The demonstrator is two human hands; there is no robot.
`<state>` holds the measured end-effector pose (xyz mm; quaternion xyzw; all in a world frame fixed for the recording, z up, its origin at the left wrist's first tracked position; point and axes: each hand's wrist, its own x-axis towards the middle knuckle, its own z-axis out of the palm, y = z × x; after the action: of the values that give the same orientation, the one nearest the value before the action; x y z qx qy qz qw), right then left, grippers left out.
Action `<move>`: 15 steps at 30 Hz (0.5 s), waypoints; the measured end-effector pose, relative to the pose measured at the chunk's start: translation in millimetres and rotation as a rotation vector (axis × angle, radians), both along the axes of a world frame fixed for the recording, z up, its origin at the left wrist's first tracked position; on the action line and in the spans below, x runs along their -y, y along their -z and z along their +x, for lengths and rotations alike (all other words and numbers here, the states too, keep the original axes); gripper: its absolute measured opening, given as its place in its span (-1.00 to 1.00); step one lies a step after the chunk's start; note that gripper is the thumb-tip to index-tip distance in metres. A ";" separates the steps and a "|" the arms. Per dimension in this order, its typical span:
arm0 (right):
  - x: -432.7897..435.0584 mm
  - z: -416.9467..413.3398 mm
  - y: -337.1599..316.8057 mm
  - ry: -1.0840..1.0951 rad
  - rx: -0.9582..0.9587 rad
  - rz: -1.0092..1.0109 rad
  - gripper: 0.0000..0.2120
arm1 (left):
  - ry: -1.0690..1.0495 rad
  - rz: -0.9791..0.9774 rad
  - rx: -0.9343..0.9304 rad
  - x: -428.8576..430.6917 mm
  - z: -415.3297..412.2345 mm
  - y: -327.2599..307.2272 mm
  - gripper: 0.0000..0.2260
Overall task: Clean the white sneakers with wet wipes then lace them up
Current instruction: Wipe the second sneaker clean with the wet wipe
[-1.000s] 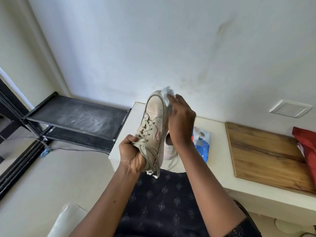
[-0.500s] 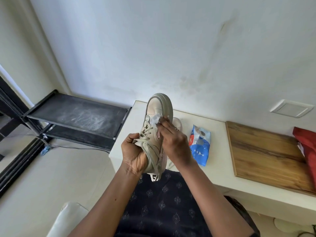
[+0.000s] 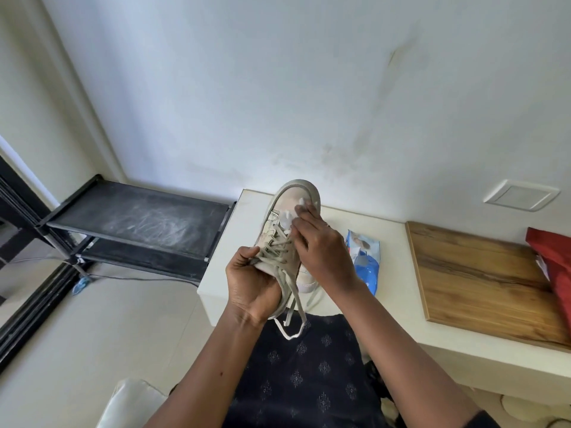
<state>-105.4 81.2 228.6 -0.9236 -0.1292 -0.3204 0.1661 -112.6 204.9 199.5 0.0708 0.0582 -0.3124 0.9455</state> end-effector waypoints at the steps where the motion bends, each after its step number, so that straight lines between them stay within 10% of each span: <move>1: 2.0 -1.1 1.3 -0.007 -0.002 -0.010 -0.81 | 0.002 0.016 0.005 0.2 0.3 1.2 -0.34; 8: 7.2 14.3 -23.1 0.103 -0.111 -0.047 -0.68 | 0.031 0.114 0.059 1.8 -5.3 -9.7 -0.59; 15: -5.7 9.4 -22.5 -0.092 -0.136 -0.143 -0.70 | -0.048 0.115 0.091 6.6 -2.9 -10.1 -0.35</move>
<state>-96.1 86.9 251.1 -0.9458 -0.1826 -0.2390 0.1226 -115.6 198.3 209.5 0.1377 0.0348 -0.2824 0.9487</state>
